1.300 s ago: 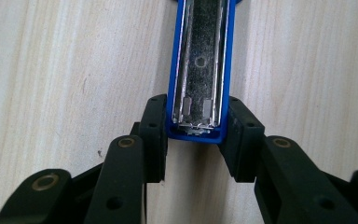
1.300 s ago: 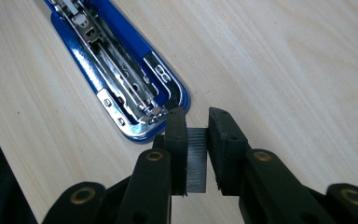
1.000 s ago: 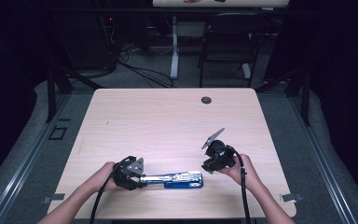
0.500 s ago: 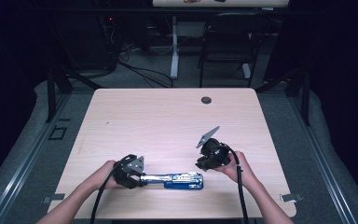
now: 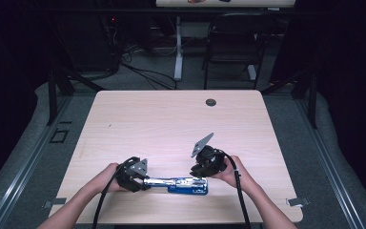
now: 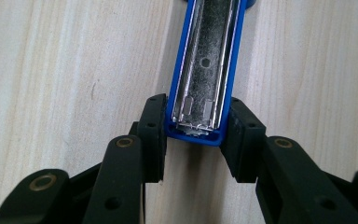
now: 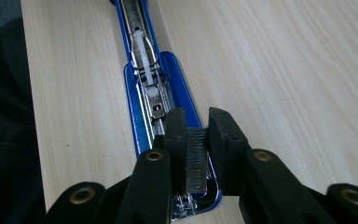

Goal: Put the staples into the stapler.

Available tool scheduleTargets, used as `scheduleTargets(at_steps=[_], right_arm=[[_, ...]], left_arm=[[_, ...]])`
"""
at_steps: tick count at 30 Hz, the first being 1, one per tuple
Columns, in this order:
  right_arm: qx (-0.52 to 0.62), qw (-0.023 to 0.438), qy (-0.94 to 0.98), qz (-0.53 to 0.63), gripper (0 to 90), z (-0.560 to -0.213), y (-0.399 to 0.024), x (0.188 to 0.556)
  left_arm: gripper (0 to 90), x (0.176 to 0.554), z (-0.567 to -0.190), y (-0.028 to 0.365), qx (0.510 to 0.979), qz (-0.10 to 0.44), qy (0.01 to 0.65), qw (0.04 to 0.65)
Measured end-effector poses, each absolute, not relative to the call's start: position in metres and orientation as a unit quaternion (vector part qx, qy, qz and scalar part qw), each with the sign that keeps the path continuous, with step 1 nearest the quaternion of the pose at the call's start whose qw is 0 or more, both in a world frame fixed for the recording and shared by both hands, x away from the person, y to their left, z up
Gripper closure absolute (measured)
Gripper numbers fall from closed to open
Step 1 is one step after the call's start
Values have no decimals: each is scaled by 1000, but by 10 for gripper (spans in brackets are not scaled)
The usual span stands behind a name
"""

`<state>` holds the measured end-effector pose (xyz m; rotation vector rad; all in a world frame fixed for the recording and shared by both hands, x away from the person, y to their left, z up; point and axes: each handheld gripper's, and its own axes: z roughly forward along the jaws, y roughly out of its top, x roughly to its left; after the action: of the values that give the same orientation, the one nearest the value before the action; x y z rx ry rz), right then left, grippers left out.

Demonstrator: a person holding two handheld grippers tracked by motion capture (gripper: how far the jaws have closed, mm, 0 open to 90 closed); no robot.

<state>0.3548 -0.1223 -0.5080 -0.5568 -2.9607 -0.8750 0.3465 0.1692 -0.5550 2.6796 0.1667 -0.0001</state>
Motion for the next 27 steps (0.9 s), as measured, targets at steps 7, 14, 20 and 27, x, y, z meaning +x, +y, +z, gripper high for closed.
scheduleTargets(at_steps=[7, 14, 20, 27], right_arm=[[-150, 10, -949, -276, 783, -513, -119, 350], [-142, 6, -952, -271, 783, -515, -119, 348], [-128, -1, -956, -264, 783, -516, -119, 347], [-120, 1, -954, -276, 783, -514, -117, 344]], left_arm=[[640, 347, -555, 169, 972, 0, 61, 226], [640, 346, -555, 169, 972, 1, 61, 225], [640, 347, -555, 169, 972, 0, 61, 227], [640, 347, -555, 169, 972, 0, 61, 226]])
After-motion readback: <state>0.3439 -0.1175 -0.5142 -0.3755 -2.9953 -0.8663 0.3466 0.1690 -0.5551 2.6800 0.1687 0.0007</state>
